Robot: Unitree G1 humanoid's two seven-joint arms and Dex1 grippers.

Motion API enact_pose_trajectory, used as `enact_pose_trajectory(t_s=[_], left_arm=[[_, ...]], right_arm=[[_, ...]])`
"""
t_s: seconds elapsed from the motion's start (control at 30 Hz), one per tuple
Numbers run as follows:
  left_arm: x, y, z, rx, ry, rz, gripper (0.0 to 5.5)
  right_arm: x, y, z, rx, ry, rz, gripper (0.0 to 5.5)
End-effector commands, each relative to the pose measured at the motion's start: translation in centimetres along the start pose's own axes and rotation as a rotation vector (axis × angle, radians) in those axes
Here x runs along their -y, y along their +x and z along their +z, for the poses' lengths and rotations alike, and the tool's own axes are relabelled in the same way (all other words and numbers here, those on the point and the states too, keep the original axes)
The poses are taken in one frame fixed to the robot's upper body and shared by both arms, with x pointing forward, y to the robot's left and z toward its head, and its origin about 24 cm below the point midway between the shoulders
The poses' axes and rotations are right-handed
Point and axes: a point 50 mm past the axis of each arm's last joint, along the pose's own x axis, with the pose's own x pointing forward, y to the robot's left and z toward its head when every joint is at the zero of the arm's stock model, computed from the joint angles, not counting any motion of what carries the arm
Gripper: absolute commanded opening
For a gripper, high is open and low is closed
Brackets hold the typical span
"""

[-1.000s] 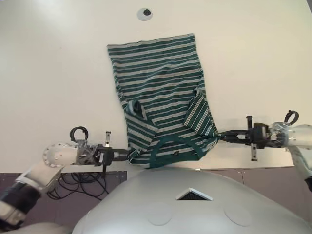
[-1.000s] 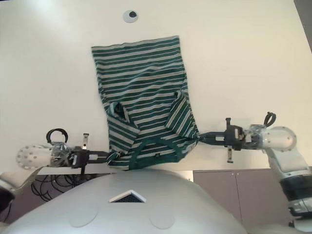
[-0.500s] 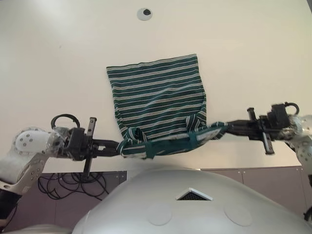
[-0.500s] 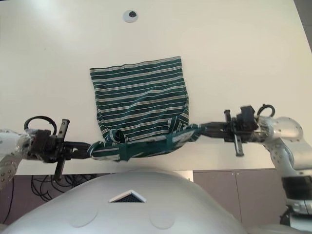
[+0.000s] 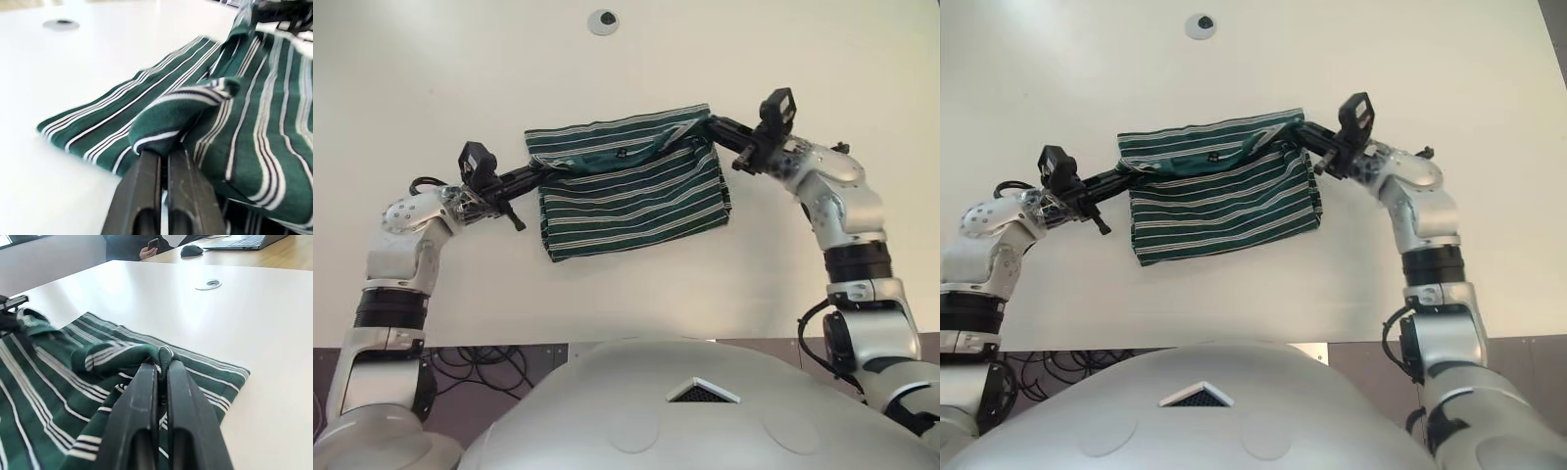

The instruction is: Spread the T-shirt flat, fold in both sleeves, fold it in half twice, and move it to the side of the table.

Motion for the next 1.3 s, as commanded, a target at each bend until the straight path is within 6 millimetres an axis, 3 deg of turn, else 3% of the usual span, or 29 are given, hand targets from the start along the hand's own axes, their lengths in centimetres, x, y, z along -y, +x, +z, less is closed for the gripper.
enact_pose_trajectory(t_s=[0.03, 0.2, 0.43, 0.53, 0.6, 0.67, 0.77, 0.9, 1.0, 1.13, 1.2, 1.3], left_arm=[[-0.9, 0.4, -0.4, -0.063, 0.009, 0.06, 0.0], [-1.6, 0.5, 0.7, -0.005, -0.044, 0.106, 0.78], [-3.1, 0.9, 1.8, 0.046, -0.247, 0.225, 1.79], [-3.7, 0.6, 1.6, 0.043, -0.261, 0.293, 1.96], [-3.8, 0.3, 2.7, 0.138, -0.22, 0.298, 1.96], [-2.9, 0.0, 4.7, 0.289, -0.129, 0.236, 1.96], [1.5, 0.0, 5.9, 0.381, 0.01, -0.024, 1.96], [8.2, 0.5, 2.7, 0.172, 0.239, -0.367, 1.96], [10.6, 0.0, 1.0, 0.032, 0.376, -0.53, 1.96], [10.7, 0.0, -1.7, -0.151, 0.55, -0.567, 1.96], [9.3, 0.3, -2.8, -0.252, 0.677, -0.495, 1.96], [5.7, 0.6, -3.1, -0.4, 0.91, -0.328, 1.96]], right_arm=[[0.4, 1.1, -0.5, -0.049, -0.056, -0.062, 0.35], [1.7, 1.4, -1.0, -0.063, -0.04, -0.149, 1.14], [3.7, 2.9, 0.2, 0.032, 0.077, -0.284, 2.3], [4.1, 2.6, 0.8, 0.102, 0.069, -0.289, 2.54], [3.4, 2.4, 1.5, 0.176, -0.009, -0.224, 2.54], [2.1, 2.0, 2.1, 0.239, -0.154, -0.127, 2.54], [0.4, 1.5, 1.6, 0.222, -0.37, -0.01, 2.54], [0.7, 1.2, -0.6, -0.004, -0.633, 0.004, 2.54], [1.3, 0.7, -2.1, -0.15, -0.768, 0.02, 2.54], [1.4, 0.0, -3.3, -0.248, -0.805, 0.092, 2.54], [0.8, -0.8, -3.5, -0.25, -0.766, 0.169, 2.54], [-0.3, -3.0, -3.3, -0.27, -0.754, 0.281, 2.54]])
